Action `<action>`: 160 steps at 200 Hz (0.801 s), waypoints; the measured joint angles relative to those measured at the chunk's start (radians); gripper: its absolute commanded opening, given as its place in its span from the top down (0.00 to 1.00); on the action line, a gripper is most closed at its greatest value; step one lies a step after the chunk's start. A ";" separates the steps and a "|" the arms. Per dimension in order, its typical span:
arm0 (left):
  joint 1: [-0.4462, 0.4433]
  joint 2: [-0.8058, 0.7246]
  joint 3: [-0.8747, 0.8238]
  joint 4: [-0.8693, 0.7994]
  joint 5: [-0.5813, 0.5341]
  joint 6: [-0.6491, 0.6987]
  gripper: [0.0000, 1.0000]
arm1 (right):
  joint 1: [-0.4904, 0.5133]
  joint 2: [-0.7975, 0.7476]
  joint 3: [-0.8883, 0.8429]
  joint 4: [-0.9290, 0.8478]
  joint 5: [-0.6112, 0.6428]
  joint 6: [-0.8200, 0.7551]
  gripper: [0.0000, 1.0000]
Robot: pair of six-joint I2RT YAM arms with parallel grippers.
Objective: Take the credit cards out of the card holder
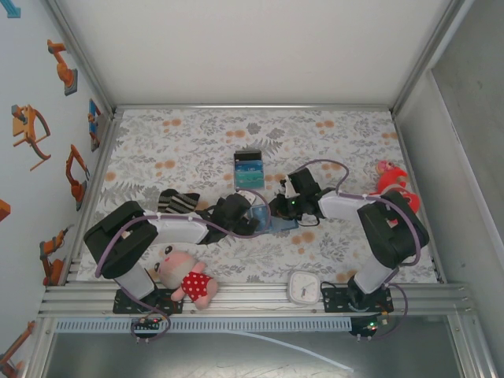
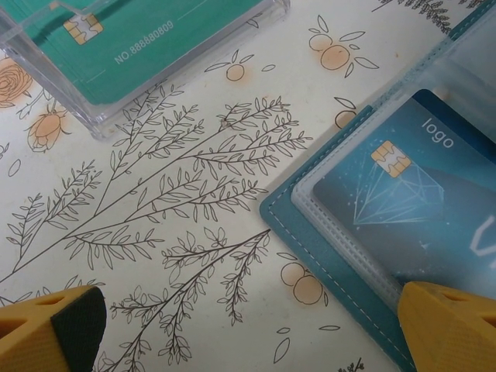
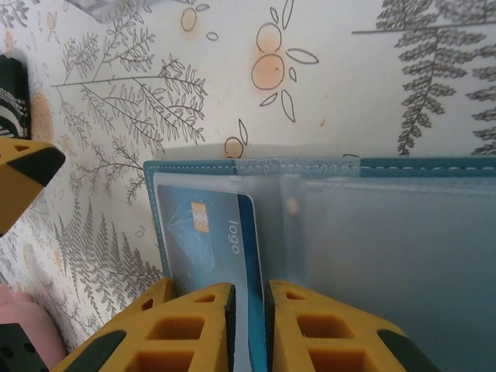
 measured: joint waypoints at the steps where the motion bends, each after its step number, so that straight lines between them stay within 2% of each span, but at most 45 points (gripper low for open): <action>1: 0.000 0.000 0.000 0.000 0.000 0.000 0.03 | 0.000 0.001 0.000 0.001 -0.001 0.000 0.84; 34: 0.000 0.005 0.008 -0.006 -0.002 0.000 0.03 | -0.001 0.016 -0.010 0.018 -0.008 0.003 0.84; 104: -0.002 0.006 0.016 -0.025 -0.016 0.000 0.03 | -0.013 0.016 -0.042 0.087 -0.059 0.023 0.92; 160: -0.002 0.011 0.028 -0.051 -0.026 0.000 0.03 | -0.021 0.008 -0.065 0.147 -0.101 0.043 0.91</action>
